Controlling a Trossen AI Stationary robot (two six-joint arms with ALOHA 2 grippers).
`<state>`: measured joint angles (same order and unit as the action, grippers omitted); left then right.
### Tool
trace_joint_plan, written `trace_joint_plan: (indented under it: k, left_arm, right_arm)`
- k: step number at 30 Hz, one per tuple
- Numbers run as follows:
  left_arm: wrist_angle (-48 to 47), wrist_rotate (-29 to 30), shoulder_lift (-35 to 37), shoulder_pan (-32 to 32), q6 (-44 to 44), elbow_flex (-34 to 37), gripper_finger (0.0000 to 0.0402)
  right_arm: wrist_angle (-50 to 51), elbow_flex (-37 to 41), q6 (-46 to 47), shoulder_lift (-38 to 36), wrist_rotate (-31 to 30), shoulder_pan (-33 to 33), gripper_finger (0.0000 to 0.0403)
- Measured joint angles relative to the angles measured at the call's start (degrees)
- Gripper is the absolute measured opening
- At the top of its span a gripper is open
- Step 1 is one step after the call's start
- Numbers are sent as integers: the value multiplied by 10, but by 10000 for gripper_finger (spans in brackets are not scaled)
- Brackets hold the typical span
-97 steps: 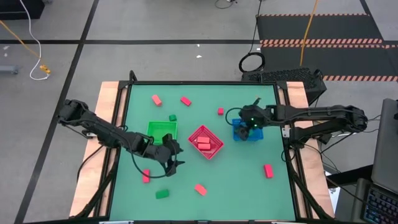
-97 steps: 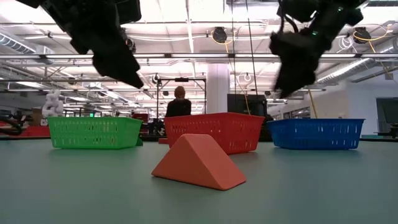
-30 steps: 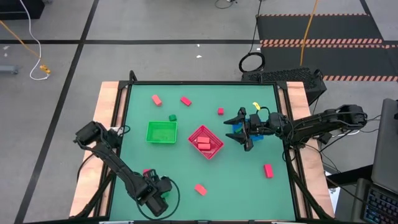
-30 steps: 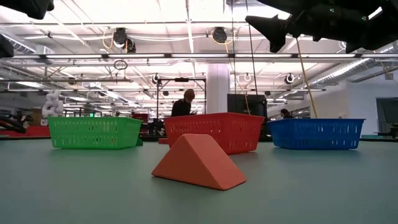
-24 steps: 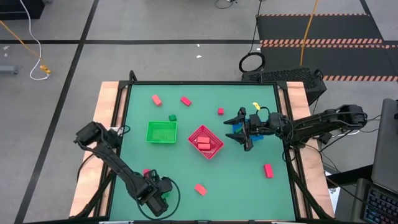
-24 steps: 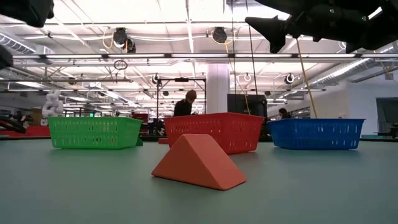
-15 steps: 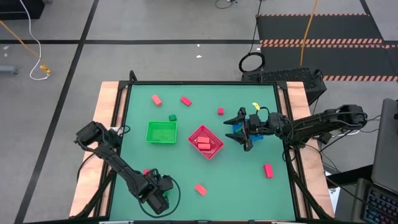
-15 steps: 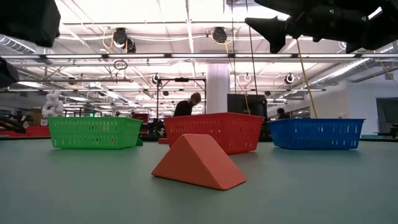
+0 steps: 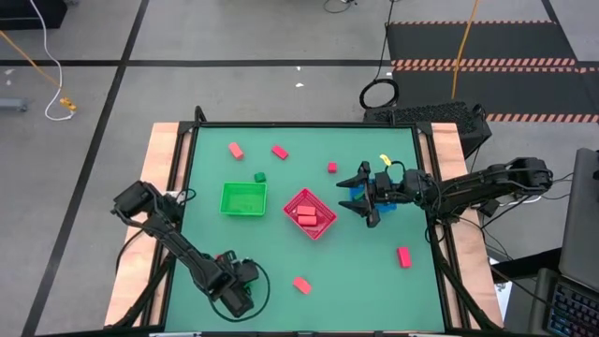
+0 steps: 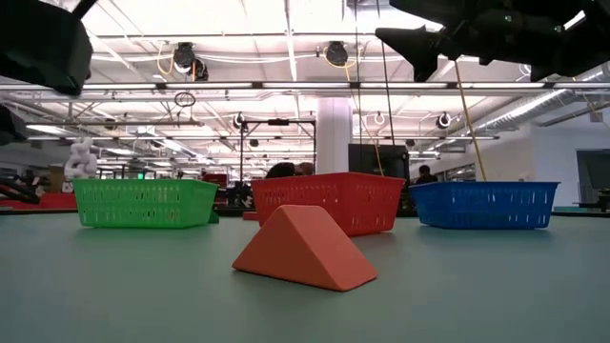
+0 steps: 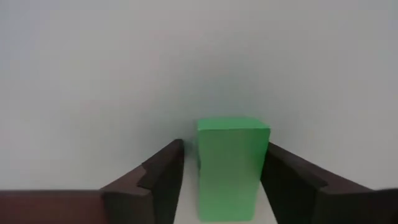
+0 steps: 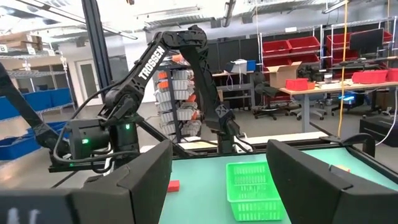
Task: Sort & place blocks by color
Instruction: Put the green block into the blue bin
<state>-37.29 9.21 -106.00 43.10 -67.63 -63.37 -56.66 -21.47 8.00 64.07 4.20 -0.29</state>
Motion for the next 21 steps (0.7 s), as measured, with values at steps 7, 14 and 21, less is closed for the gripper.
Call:
trace_joint_plan:
  k: [7, 14, 21]
  left_arm:
    - [18, 46, -2, -51, 54, -14, 133]
    - [39, 75, -2, -121, 183, -60, 139]
    - [43, 109, -1, -197, 356, -157, 144]
  right_arm:
    - [0, 0, -3, 0, -41, 0, 254]
    - [-1, 0, -12, 0, -42, -9, 254]
    - [1, 0, -14, 0, -41, -16, 254]
